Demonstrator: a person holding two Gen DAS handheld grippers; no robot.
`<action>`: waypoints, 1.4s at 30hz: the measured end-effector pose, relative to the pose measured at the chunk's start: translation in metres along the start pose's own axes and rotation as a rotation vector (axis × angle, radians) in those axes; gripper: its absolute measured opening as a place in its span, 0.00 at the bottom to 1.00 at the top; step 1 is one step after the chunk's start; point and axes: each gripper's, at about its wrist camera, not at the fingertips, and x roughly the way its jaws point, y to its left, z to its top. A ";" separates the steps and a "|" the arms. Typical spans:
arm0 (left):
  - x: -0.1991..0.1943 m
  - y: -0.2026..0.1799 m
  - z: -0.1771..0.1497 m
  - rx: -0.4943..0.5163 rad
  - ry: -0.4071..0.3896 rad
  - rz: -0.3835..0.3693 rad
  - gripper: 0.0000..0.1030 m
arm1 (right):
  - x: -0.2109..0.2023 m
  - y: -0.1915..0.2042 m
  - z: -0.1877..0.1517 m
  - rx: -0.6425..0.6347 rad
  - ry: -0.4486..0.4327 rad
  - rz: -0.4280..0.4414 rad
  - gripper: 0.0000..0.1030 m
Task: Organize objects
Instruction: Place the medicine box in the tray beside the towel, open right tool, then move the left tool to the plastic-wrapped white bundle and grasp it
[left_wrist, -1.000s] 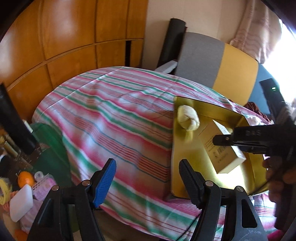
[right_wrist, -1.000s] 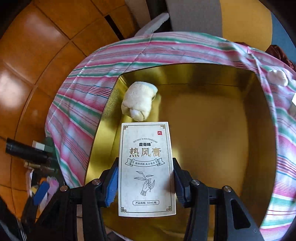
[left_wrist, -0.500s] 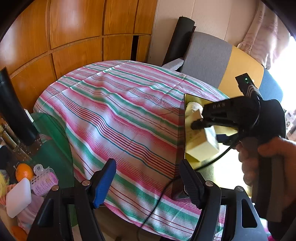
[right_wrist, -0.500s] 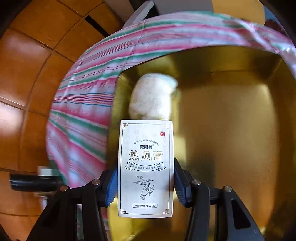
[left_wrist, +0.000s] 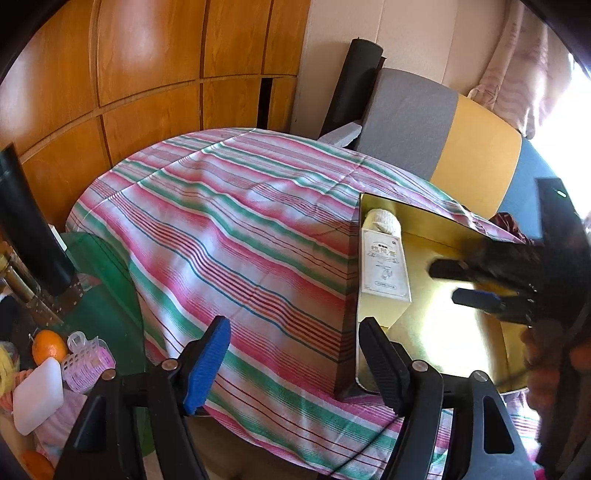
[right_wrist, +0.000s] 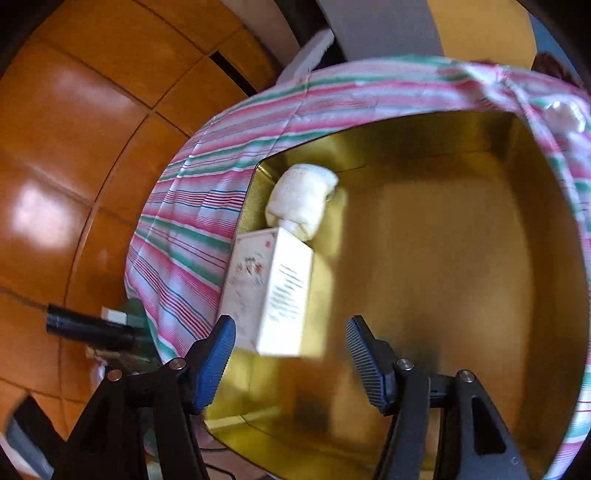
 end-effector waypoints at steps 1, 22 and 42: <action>-0.002 -0.004 0.000 0.006 -0.002 -0.003 0.71 | -0.009 -0.001 -0.005 -0.027 -0.019 -0.012 0.62; -0.027 -0.108 -0.005 0.254 -0.049 -0.106 0.78 | -0.139 -0.087 -0.077 -0.141 -0.244 -0.294 0.71; -0.019 -0.255 -0.021 0.536 0.020 -0.367 0.80 | -0.300 -0.305 -0.136 0.453 -0.486 -0.575 0.76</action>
